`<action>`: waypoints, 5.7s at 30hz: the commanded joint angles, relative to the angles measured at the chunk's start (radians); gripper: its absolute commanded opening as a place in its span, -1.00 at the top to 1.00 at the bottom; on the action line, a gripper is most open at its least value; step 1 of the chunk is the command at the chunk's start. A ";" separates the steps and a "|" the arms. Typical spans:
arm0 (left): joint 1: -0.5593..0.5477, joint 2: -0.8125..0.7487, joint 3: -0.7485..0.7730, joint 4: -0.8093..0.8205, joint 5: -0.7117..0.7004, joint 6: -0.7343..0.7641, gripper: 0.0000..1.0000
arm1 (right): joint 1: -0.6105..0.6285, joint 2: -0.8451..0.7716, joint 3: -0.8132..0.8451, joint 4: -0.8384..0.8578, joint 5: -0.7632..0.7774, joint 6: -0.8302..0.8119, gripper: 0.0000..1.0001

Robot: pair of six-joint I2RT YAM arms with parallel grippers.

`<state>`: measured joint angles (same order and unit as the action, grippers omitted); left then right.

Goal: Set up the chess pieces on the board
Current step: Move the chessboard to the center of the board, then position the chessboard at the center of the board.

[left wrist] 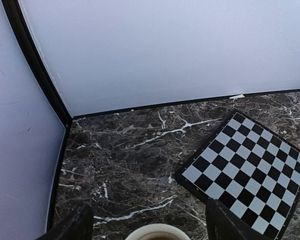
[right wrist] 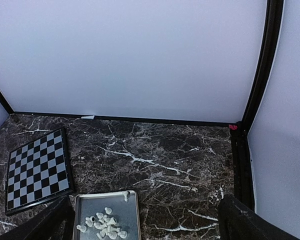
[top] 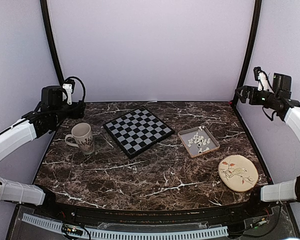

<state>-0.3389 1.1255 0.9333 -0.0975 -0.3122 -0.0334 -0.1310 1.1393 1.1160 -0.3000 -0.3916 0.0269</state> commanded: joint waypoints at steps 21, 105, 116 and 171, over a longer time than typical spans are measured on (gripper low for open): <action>-0.328 0.333 0.221 -0.154 0.218 -0.299 -0.53 | 0.325 0.611 0.259 -0.114 -0.028 -0.209 -0.60; -0.576 0.503 0.195 -0.471 0.000 -0.647 -0.10 | 0.921 0.706 0.190 -0.369 -0.103 -0.284 0.22; -0.303 0.744 0.479 -0.420 0.103 -0.445 -0.42 | 0.683 0.329 -0.036 -0.178 -0.288 -0.394 -0.23; -0.389 0.733 0.228 -0.388 0.336 -0.518 -0.20 | 0.512 0.166 -0.193 -0.097 -0.225 -0.536 -0.50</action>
<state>-0.7052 1.8893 1.2083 -0.3840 0.0109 -0.5148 0.3859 1.2964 0.9283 -0.4137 -0.6056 -0.5011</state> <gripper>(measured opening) 0.601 0.752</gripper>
